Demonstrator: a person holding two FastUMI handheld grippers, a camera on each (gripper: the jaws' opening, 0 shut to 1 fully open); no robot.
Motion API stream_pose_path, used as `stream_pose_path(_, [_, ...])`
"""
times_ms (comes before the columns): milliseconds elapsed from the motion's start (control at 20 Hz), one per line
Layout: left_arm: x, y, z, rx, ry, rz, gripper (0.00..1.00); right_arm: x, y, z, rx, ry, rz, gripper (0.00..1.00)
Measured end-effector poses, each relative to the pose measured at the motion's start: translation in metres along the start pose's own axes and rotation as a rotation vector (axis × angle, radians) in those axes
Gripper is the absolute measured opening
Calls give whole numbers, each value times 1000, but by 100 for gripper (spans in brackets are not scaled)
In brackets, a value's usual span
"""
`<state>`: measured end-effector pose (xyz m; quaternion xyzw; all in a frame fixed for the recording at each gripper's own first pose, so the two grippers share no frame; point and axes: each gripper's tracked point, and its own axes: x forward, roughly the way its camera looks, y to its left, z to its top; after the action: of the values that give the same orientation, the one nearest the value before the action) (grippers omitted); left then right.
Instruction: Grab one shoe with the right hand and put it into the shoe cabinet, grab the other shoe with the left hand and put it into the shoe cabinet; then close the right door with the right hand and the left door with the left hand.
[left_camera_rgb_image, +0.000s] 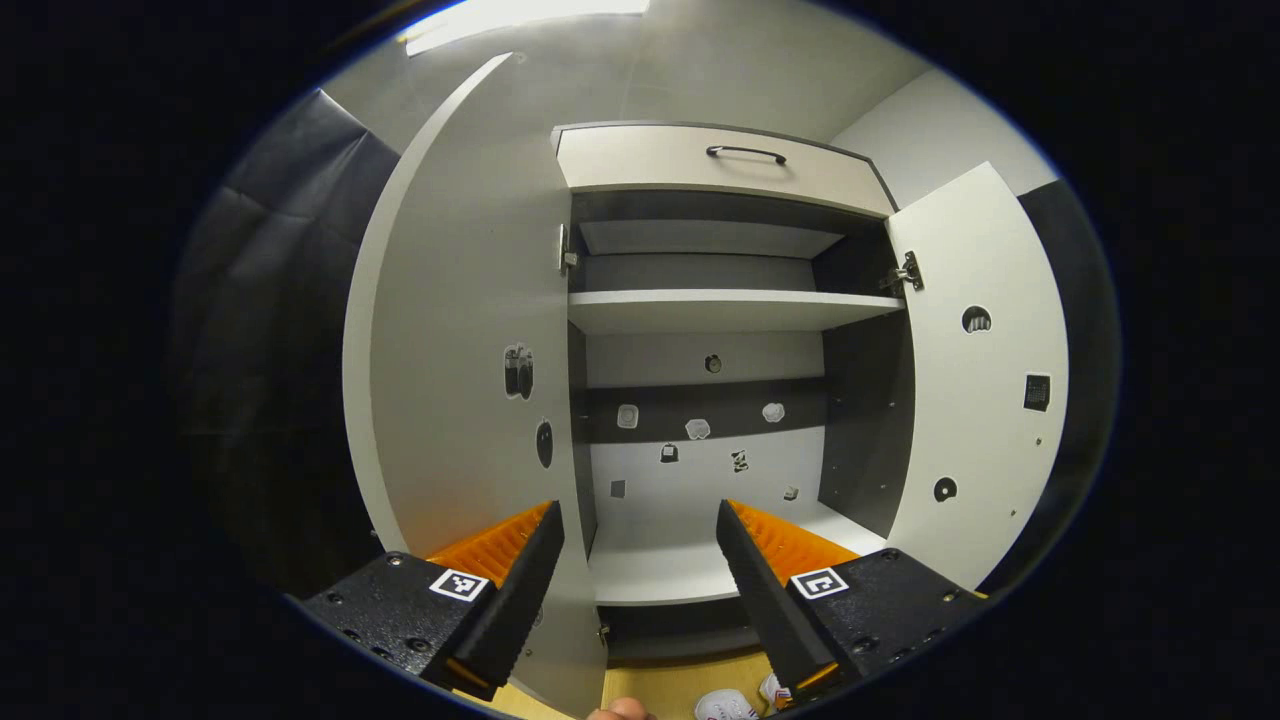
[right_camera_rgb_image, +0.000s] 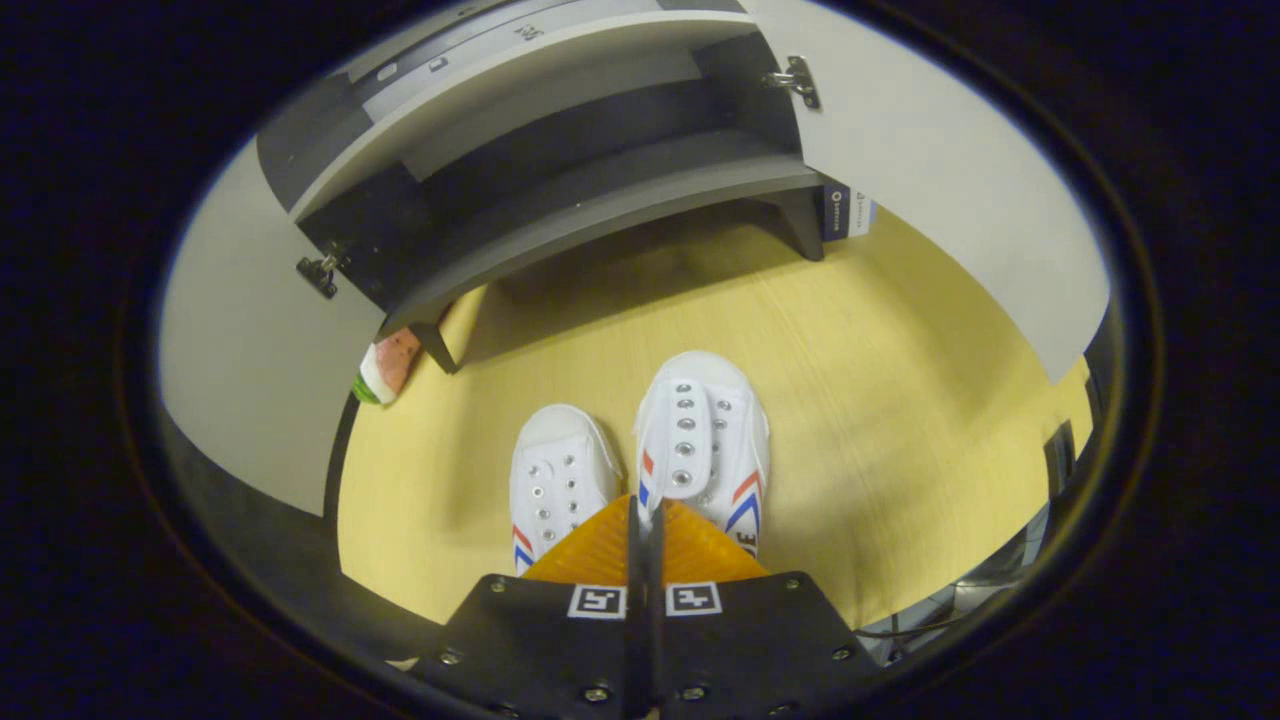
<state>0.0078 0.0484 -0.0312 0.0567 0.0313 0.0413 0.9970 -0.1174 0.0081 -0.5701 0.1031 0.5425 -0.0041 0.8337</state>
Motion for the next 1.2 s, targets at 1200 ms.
stream_pose_path(1200, [0,0,-3,38,3,5,94,50,-3,-20,-43,-10,-1,9])
